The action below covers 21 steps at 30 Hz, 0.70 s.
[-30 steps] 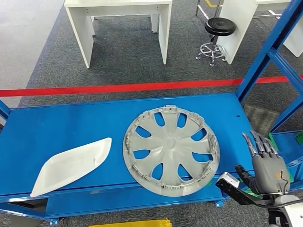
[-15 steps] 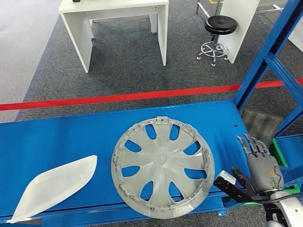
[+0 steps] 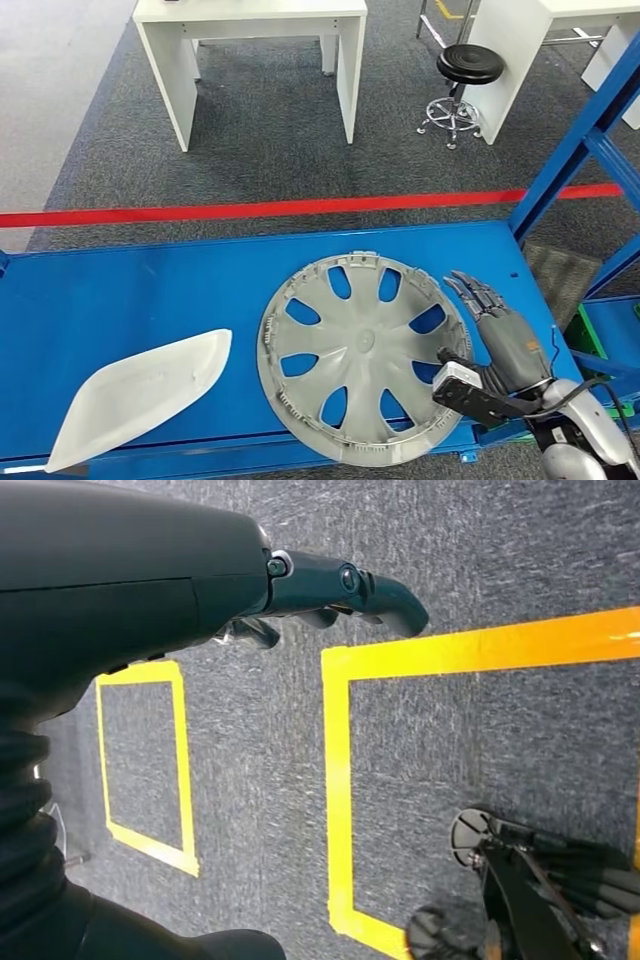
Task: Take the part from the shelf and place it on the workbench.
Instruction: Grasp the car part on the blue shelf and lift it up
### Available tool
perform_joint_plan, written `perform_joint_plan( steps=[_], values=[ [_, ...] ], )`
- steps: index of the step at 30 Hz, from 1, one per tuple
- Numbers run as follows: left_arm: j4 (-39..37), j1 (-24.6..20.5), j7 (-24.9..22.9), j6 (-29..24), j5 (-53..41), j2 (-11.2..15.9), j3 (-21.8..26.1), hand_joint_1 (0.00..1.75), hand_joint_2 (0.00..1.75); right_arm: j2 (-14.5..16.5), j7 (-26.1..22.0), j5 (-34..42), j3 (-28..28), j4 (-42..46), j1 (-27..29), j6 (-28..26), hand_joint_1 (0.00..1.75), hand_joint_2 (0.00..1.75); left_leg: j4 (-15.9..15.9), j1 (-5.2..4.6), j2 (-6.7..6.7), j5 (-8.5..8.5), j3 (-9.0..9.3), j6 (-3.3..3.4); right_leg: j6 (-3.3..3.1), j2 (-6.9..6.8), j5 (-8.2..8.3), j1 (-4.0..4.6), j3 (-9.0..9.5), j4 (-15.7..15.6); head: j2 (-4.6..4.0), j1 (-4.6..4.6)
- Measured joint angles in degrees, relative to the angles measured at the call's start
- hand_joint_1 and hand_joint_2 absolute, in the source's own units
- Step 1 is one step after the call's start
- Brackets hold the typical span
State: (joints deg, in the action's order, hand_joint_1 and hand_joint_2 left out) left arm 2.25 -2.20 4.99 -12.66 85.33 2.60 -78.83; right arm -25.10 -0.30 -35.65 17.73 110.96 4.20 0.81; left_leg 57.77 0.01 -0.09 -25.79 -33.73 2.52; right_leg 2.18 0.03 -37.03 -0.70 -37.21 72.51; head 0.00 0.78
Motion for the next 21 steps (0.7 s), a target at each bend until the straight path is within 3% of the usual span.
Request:
perform_joint_plan(
  steps=[1, 2, 4, 6, 8, 10, 11, 13, 15, 16, 17, 18, 19, 21],
  values=[
    [0.00, 0.07, 0.02, 0.01, 0.00, -0.07, 0.02, 0.00, 1.75, -0.23, -0.03, 0.14, 0.14, 0.30, 0.26, -0.25, 0.00, 1.75, 0.05, -0.07, 0.00, 0.10, -0.20, 0.04, 0.05, 0.00, -0.11, 0.00, -0.28, 1.31, 0.00, -0.01],
    [0.00, 0.12, 0.02, 0.01, 0.00, -0.12, 0.04, 0.00, 1.75, -0.43, -0.08, 0.23, 0.24, 0.57, 0.48, -0.42, 0.00, 1.75, 0.13, -0.11, 0.00, 0.20, -0.39, 0.02, 0.05, -0.01, 0.71, 0.01, 0.32, 0.73, 0.00, 0.00],
    [0.00, 0.12, 0.02, 0.05, 0.00, -0.18, 0.05, 0.00, 1.75, -0.80, -0.21, 0.20, 0.33, 1.05, 0.74, -0.74, 0.00, 1.75, 0.36, -0.15, 0.00, 0.38, -0.69, -0.18, -0.19, -0.01, 3.95, 0.02, 4.45, -6.36, 0.00, -0.01],
    [0.00, 0.08, 0.02, 0.09, 0.01, -0.22, 0.06, 0.00, 1.75, -1.05, -0.35, -0.09, 0.33, 1.45, 0.84, -1.09, 0.00, 1.75, 0.60, -0.29, -0.06, 0.70, -1.00, -0.64, -0.51, 0.02, 5.80, 0.17, 8.35, -13.00, 0.00, -0.03],
    [0.00, 0.07, 0.02, 0.08, 0.01, -0.24, 0.06, 0.00, 1.75, -1.18, -0.45, -0.40, 0.35, 1.72, 0.92, -1.33, 0.00, 1.75, 0.62, -0.37, -0.10, 1.26, -1.24, -1.34, -0.86, 0.08, 6.08, 0.39, 8.95, -14.45, 0.00, -0.05],
    [-0.01, 0.13, 0.02, 0.07, 0.02, -0.21, 0.06, 0.00, 1.75, -1.28, -0.49, -0.51, 0.41, 1.85, 0.97, -1.43, 0.00, 1.75, 0.75, -0.35, -0.14, 1.22, -1.52, -2.10, -1.66, -0.02, 6.72, 0.23, 8.21, -14.73, 0.00, -0.05],
    [-0.01, 0.16, 0.02, 0.05, 0.02, -0.24, 0.06, 0.00, 1.75, -1.31, -0.50, -0.54, 0.45, 1.89, 0.97, -1.46, 0.00, 1.75, 1.52, -0.30, -0.15, 0.12, -1.87, -2.44, -2.19, -0.13, 7.14, 0.10, 7.87, -14.89, 0.00, -0.15],
    [0.00, 0.20, 0.02, 0.04, 0.02, -0.30, 0.06, 0.00, 1.75, -1.35, -0.51, -0.55, 0.49, 1.96, 1.00, -1.51, 0.00, 1.75, 6.56, -0.10, -0.14, -4.59, -3.48, -3.04, -2.91, -0.34, 8.00, -0.03, 7.05, -15.03, 0.00, -0.43],
    [0.00, 0.20, 0.02, 0.03, 0.02, -0.26, 0.06, 0.00, 1.75, -1.35, -0.50, -0.58, 0.52, 1.97, 1.12, -1.53, 0.00, 1.75, 13.81, 0.08, -0.13, -8.91, -5.28, -3.43, -3.06, -0.39, 8.75, 0.03, 6.00, -14.95, 0.00, -0.57],
    [0.00, 0.20, 0.02, 0.04, 0.02, -0.26, 0.06, 0.00, 1.75, -1.35, -0.50, -0.62, 0.56, 1.97, 1.18, -1.54, 0.00, 1.75, 15.80, 0.13, -0.13, -9.46, -5.32, -3.53, -3.03, -0.40, 9.11, 0.06, 5.46, -14.90, 0.00, -0.58],
    [0.00, 0.21, 0.02, 0.05, 0.02, -0.27, 0.06, 0.00, 1.75, -1.35, -0.49, -0.66, 0.61, 1.97, 1.21, -1.54, 0.00, 1.75, 15.58, 0.16, -0.12, -8.86, -4.35, -3.53, -2.96, -0.40, 9.42, 0.06, 5.00, -14.83, 0.00, -0.58],
    [0.00, 0.21, 0.02, 0.06, 0.02, -0.27, 0.06, 0.00, 1.75, -1.35, -0.49, -0.69, 0.67, 1.98, 1.22, -1.54, 0.00, 1.75, 13.11, 0.17, -0.12, -7.47, -2.36, -3.43, -2.86, -0.40, 9.67, 0.08, 4.66, -14.78, 0.00, -0.59],
    [0.00, 0.20, 0.02, 0.07, 0.02, -0.25, 0.06, 0.00, 1.75, -1.35, -0.49, -0.73, 0.73, 1.99, 1.22, -1.54, 0.00, 1.75, 8.92, 0.15, -0.12, -5.87, 0.42, -3.17, -2.74, -0.41, 9.88, 0.09, 4.45, -14.74, 0.00, -0.60],
    [0.00, 0.11, 0.02, 0.07, 0.02, -0.14, 0.06, 0.00, 1.75, -1.35, -0.49, -0.81, 0.82, 2.05, 1.18, -1.56, 0.00, 1.75, 1.12, -0.06, -0.11, -4.26, 5.18, -2.47, -2.32, -0.43, 10.29, 0.19, 4.20, -14.70, 0.00, -0.59]
  ],
)
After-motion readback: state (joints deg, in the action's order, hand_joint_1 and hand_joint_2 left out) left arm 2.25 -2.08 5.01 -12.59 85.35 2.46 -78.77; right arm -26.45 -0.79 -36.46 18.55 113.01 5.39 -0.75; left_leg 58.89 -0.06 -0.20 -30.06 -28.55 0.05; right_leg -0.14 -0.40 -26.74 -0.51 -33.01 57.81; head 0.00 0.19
